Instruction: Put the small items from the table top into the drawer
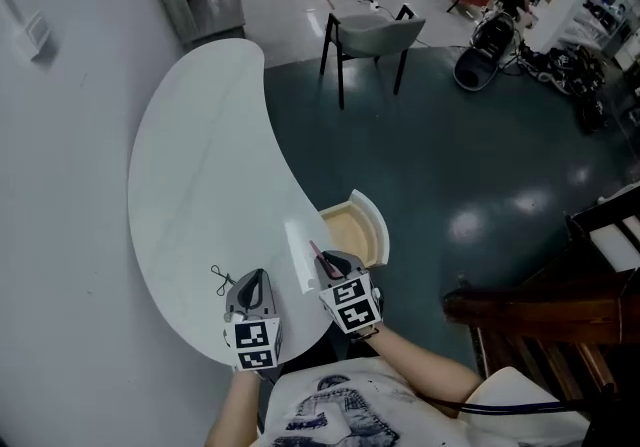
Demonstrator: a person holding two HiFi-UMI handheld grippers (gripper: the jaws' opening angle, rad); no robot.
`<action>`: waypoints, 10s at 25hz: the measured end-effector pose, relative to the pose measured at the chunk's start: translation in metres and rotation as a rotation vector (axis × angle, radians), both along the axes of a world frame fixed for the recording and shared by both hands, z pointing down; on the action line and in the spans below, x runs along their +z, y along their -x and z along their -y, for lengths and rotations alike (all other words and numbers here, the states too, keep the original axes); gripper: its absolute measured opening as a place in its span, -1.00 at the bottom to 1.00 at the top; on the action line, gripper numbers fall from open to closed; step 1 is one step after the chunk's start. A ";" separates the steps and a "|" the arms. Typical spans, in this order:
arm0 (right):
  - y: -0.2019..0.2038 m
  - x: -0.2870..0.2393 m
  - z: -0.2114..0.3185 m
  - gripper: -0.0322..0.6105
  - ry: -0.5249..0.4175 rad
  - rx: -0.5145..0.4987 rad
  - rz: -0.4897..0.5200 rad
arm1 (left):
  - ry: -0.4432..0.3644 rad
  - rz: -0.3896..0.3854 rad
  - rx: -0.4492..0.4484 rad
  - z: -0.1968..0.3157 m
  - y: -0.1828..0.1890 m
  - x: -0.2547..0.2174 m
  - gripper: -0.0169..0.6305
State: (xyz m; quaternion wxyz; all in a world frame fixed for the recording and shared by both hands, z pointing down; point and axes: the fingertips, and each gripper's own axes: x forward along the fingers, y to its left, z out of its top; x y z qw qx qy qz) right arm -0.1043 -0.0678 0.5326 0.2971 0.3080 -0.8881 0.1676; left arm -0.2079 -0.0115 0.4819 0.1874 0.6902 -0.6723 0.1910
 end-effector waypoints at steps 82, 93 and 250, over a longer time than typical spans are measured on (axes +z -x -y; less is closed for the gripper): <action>-0.082 0.246 0.144 -0.71 0.324 0.252 -0.069 | 0.181 -0.041 0.098 0.179 -0.076 0.152 -0.89; -0.069 0.287 0.145 -0.71 0.383 0.297 -0.067 | 0.202 -0.033 0.119 0.181 -0.078 0.162 -0.89; 0.044 -0.194 -0.201 -0.83 -0.207 -0.161 0.300 | -0.272 0.068 -0.258 -0.225 0.037 -0.153 -0.89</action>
